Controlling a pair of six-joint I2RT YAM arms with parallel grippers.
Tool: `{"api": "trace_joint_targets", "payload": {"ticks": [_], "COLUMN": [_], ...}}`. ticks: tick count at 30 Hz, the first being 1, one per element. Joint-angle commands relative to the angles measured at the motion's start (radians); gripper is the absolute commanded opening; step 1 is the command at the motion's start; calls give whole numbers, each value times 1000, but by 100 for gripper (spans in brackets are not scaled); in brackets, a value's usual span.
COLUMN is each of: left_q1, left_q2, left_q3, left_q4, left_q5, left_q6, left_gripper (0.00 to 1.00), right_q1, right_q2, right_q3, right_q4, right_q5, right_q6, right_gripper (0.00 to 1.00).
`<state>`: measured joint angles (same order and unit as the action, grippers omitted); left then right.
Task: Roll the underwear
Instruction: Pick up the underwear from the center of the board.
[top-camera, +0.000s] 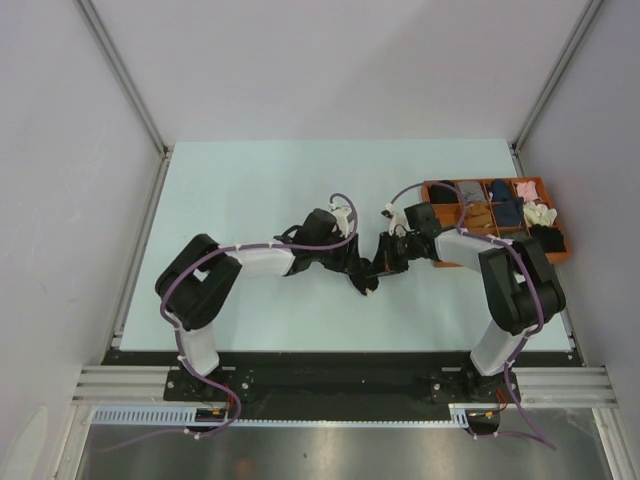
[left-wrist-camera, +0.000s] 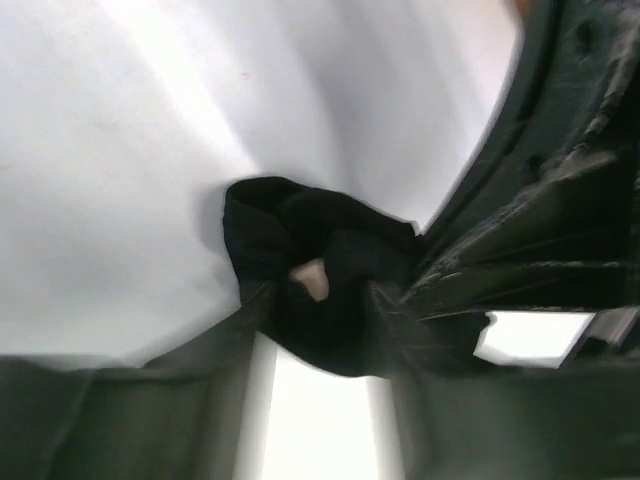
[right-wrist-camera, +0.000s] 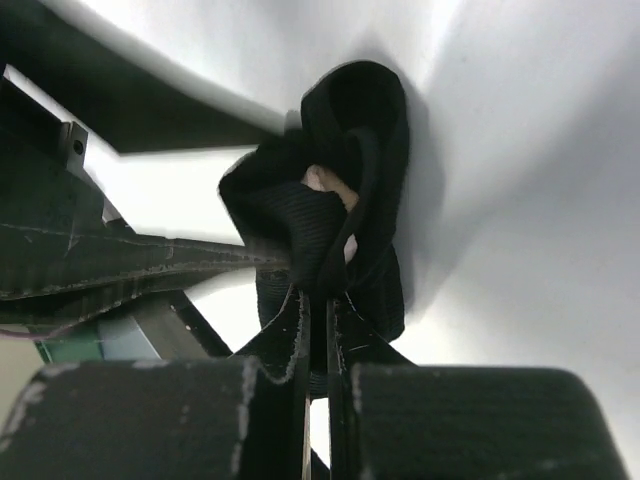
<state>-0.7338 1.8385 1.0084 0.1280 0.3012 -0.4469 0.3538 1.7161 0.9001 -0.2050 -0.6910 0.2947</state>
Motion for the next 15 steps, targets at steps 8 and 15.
{"api": "trace_joint_targets", "payload": {"ticks": [8, 15], "left_q1": [56, 168], "left_q2": [-209, -372], "left_q3": [157, 177], "left_q4": [-384, -542], "left_q5": [-137, -128], "left_q6": [-25, -30], "left_gripper": [87, 89], "right_q1": [-113, -254], "right_q2": [-283, -449], "right_q3": [59, 124], "right_q4": [-131, -270], "right_q5": [67, 131], "right_q6": [-55, -127], "right_gripper": [0, 0]}}
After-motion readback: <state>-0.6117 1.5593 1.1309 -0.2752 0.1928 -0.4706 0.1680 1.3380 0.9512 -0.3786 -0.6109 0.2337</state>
